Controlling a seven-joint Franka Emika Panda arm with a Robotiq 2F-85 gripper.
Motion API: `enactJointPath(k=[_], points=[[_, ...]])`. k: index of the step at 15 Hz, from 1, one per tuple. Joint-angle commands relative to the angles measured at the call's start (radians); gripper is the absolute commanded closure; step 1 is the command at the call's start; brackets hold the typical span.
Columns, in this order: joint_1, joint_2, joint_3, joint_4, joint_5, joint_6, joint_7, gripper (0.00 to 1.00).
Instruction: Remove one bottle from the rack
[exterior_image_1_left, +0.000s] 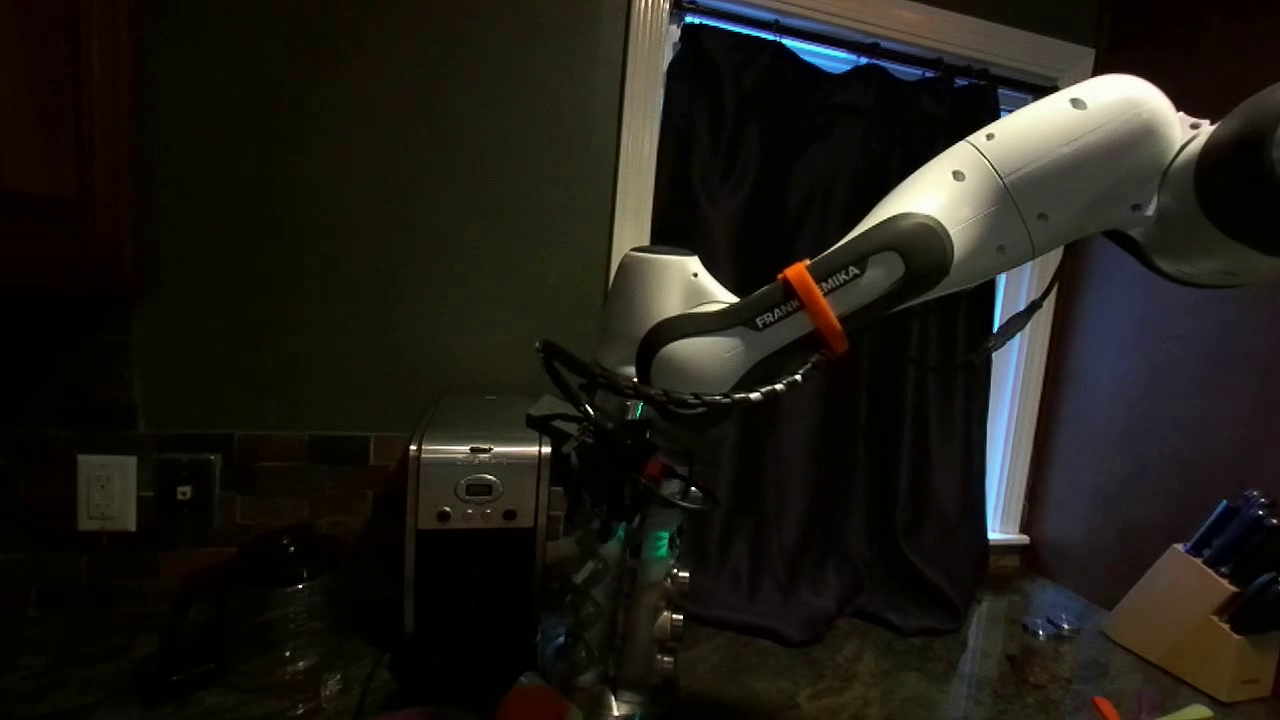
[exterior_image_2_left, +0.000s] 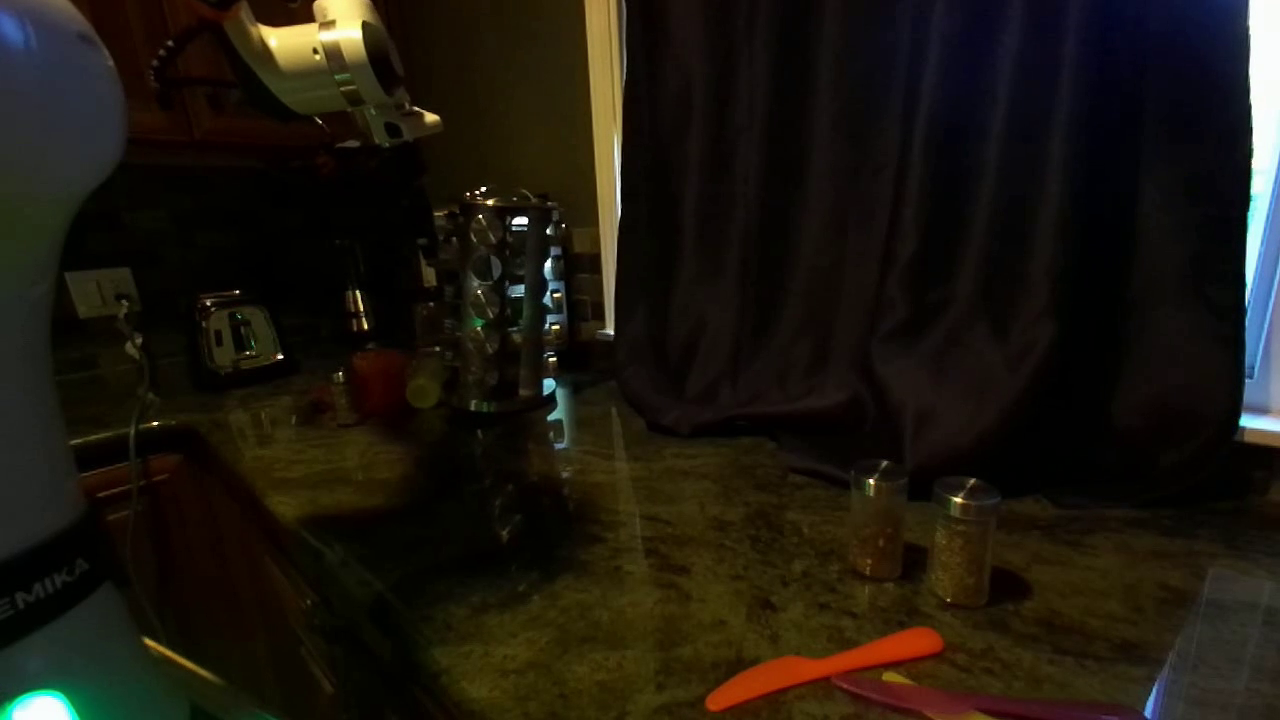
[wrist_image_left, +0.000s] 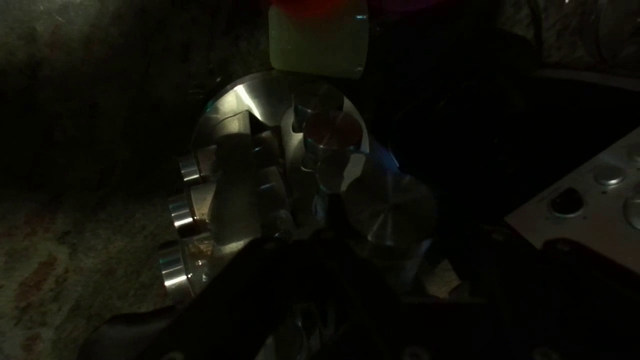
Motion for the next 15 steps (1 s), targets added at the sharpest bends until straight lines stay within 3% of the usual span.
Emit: enactJointPath(k=[1,10,15], points=[[0.013,-0.063,0.003,-0.012,0.024,0.041,0.008,0.76],[0.053,-0.036,0.001,-0.007,-0.078,0.015,0.022,0.76],[0.082,-0.019,-0.016,-0.007,-0.204,0.005,0.082,0.76]])
